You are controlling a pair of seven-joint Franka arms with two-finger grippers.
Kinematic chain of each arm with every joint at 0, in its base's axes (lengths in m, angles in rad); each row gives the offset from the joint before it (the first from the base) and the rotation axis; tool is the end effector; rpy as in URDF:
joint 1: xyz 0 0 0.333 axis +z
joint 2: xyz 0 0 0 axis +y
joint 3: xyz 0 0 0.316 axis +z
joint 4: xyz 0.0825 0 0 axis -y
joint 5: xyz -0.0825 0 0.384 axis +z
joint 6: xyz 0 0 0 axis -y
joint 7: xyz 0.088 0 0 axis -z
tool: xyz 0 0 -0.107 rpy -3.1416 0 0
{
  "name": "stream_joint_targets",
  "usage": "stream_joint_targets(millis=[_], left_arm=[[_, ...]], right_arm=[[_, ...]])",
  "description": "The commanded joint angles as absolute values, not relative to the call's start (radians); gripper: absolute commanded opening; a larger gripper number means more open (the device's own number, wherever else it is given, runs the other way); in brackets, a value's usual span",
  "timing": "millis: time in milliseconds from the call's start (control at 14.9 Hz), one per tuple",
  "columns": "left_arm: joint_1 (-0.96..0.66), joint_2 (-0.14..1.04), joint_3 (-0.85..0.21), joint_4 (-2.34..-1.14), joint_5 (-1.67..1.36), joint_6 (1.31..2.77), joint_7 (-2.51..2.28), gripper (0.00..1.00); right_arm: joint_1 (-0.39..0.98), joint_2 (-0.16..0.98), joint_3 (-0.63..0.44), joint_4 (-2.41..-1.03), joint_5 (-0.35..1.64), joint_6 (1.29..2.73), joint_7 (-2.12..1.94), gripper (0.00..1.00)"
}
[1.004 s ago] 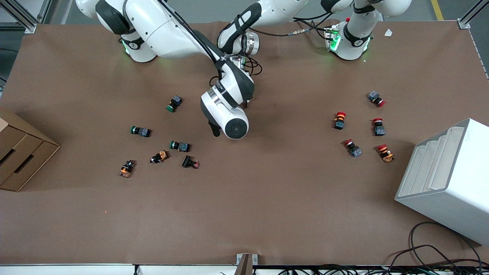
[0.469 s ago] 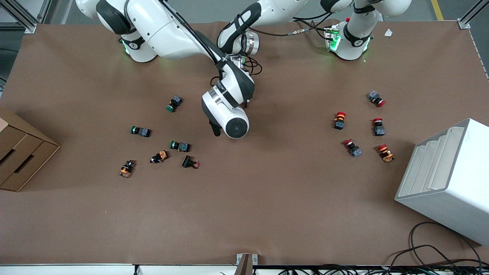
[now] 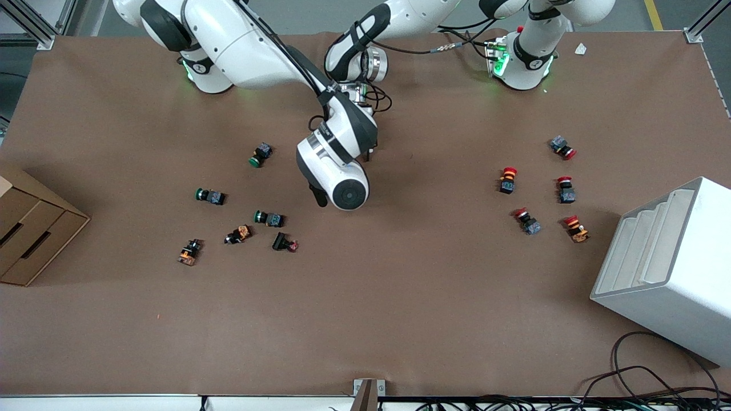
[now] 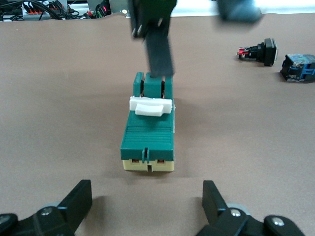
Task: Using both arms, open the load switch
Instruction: 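Lift the right gripper off the handle and draw it back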
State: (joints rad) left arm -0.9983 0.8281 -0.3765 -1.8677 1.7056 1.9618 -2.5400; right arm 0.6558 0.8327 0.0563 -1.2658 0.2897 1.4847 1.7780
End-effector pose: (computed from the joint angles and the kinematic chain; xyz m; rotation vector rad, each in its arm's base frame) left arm 0.1800 -0.5707 0.0817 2.7266 -0.0525 1.5371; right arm 0.4957 0.4602 0.2305 2.1802 -1.3946 -0.6876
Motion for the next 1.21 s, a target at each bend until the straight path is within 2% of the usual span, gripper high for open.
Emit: stream_joint_targets(millis=[0, 134, 335, 603, 871, 1138], left_arm=[[-1.008, 0.894, -0.391, -1.865, 1.687, 2.008, -2.539, 0.99], [-1.008, 0.89, -0.393, -1.865, 1.681, 2.008, -2.534, 0.99], [-1.002, 0.87, -0.397, -1.855, 1.617, 2.008, -2.472, 0.99], [-0.991, 0.816, -0.403, -1.815, 1.452, 2.014, -2.294, 1.0], [-0.98, 0.795, -0.405, -1.724, 1.292, 2.014, -2.162, 1.0], [-0.962, 0.715, -0.399, -1.652, 1.044, 2.01, -1.998, 1.0]], right_arm=[[0.594, 0.802, 0.052, -1.198, 0.24, 1.341, 1.59, 1.0], [0.557, 0.772, 0.045, -1.174, 0.126, 1.267, 1.374, 1.0], [0.464, 0.729, 0.048, -1.174, -0.009, 1.278, 1.085, 1.0], [0.275, 0.64, 0.048, -1.198, -0.026, 1.402, 0.641, 1.0], [0.114, 0.597, 0.048, -1.198, -0.096, 1.434, 0.223, 1.0], [0.0, 0.56, 0.048, -1.197, -0.132, 1.468, -0.018, 1.0]])
